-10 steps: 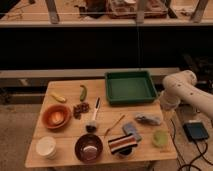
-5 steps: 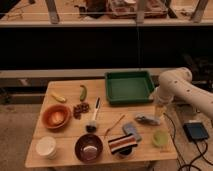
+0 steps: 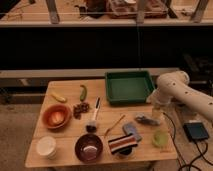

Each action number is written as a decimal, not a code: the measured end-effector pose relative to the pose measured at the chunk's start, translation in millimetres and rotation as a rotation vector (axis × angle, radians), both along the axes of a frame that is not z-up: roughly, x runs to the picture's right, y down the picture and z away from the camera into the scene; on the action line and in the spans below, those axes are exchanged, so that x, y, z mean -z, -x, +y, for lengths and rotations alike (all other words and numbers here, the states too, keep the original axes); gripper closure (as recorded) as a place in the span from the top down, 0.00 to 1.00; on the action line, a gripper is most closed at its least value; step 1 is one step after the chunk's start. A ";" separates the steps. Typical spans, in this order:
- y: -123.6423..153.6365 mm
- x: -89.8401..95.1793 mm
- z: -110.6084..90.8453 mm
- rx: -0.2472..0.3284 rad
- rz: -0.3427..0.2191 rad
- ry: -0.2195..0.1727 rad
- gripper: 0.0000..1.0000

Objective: Wipe purple bowl with towel

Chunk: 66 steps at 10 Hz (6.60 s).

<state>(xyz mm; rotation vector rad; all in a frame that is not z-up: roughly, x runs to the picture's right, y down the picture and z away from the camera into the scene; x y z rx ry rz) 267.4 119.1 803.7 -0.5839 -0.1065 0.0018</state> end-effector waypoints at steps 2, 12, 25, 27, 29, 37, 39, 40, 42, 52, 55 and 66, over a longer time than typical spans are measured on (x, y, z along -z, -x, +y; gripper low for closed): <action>2.4 -3.1 14.4 -0.006 -0.002 0.020 0.66; -0.9 -28.2 59.5 0.042 -0.012 0.090 0.29; 152.2 10.0 -84.1 0.233 -0.326 -0.109 0.00; 196.4 10.3 -90.3 0.276 -0.419 -0.110 0.00; 249.2 19.3 -85.1 0.352 -0.573 -0.076 0.00; 270.3 48.3 -62.6 0.398 -0.750 -0.056 0.00; 271.8 84.2 -29.6 0.400 -0.801 -0.076 0.00; 271.1 101.9 -12.6 0.406 -0.821 -0.082 0.00; 273.2 139.3 21.2 0.430 -0.869 -0.097 0.00; 299.2 157.2 93.7 0.487 -0.951 -0.007 0.00; 312.7 147.0 115.7 0.513 -0.959 0.042 0.00; 354.4 144.7 165.5 0.556 -1.017 0.187 0.00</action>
